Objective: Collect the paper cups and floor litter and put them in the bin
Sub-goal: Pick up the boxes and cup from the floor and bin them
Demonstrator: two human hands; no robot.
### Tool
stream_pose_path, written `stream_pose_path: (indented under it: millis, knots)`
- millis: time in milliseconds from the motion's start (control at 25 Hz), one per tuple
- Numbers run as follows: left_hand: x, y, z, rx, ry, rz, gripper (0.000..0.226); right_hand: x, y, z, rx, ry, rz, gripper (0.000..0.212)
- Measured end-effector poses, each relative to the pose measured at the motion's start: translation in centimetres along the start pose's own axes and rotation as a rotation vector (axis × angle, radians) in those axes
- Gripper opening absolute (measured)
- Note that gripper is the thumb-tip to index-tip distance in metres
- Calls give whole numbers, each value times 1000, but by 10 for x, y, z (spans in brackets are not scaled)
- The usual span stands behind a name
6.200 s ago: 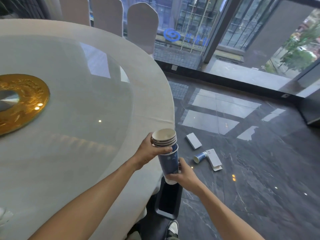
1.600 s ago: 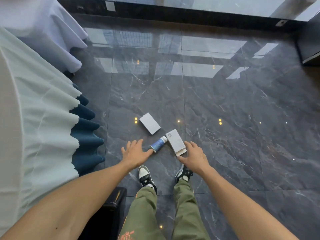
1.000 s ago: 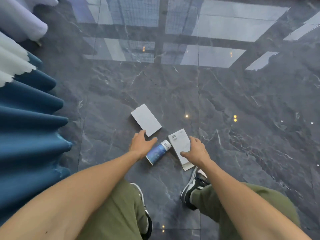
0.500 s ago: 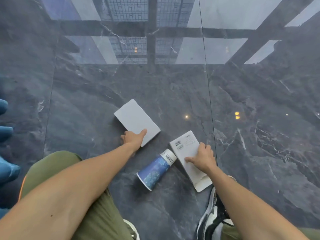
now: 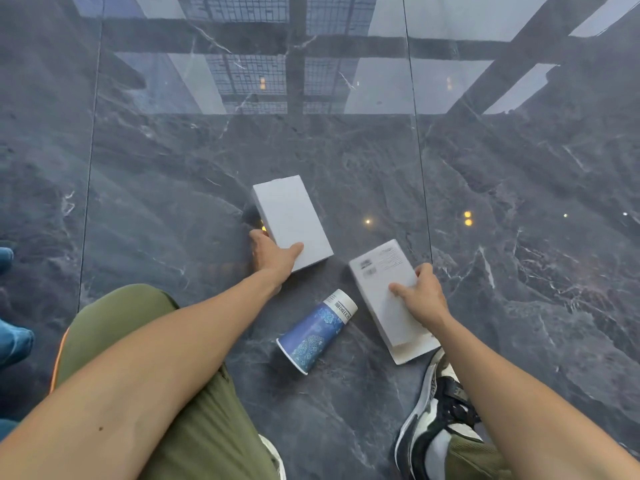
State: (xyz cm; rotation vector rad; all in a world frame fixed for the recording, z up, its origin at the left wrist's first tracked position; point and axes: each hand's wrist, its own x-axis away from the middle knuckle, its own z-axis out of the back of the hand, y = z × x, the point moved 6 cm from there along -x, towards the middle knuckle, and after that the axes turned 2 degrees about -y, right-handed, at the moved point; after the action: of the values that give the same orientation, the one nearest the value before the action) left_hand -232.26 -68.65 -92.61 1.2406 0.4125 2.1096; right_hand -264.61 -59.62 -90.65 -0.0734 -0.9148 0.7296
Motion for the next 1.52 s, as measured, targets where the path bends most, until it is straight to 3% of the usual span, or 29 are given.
stream_pose_path:
  millis: [160, 280, 400, 440, 600, 720, 800, 880, 960, 1040, 1160, 1240, 1320, 1440, 1520]
  knots:
    - [7, 13, 9, 73, -54, -42, 50, 1, -32, 22, -390, 198, -16, 32]
    - [19, 25, 11, 225, -165, -46, 32, 6, -81, 17, -653, 68, 67, 30]
    - [25, 26, 17, 319, -263, -38, 15, 27, -127, -5, -549, -88, 169, 34]
    - [26, 26, 20, 362, -292, -25, 19, 32, -137, -13, -494, -104, 197, 35]
    - [32, 23, 24, 537, -436, 29, 84, 43, -162, -42, -466, -113, 223, 38]
    - [34, 21, 32, 589, -462, 22, 83, 48, -173, -57, -412, -135, 269, 30]
    - [29, 22, 41, 652, -438, 35, 76, 50, -166, -63, -502, -138, 225, 25]
    - [22, 25, 52, 729, -344, 59, 70, 47, -145, -65, -554, -43, 140, 32]
    - [13, 28, 66, 779, -231, 73, 61, 46, -122, -67, -327, 60, 154, 28]
    - [2, 29, 76, 822, -138, 75, 44, 54, -114, -84, 132, 26, 423, 30]
    - [-8, 31, 84, 860, -99, 84, 44, 74, -112, -129, 648, -75, 865, 56]
    - [-4, 40, 81, 845, -125, 72, 37, 83, -109, -157, 876, -150, 1008, 75]
    - [0, 50, 74, 820, -169, 24, 45, 85, -108, -177, 973, -181, 1049, 86]
    - [6, 60, 66, 771, -206, -45, 74, 83, -112, -177, 936, -99, 1016, 87]
    - [15, 71, 59, 705, -182, -104, 74, 78, -111, -165, 858, -87, 948, 84]
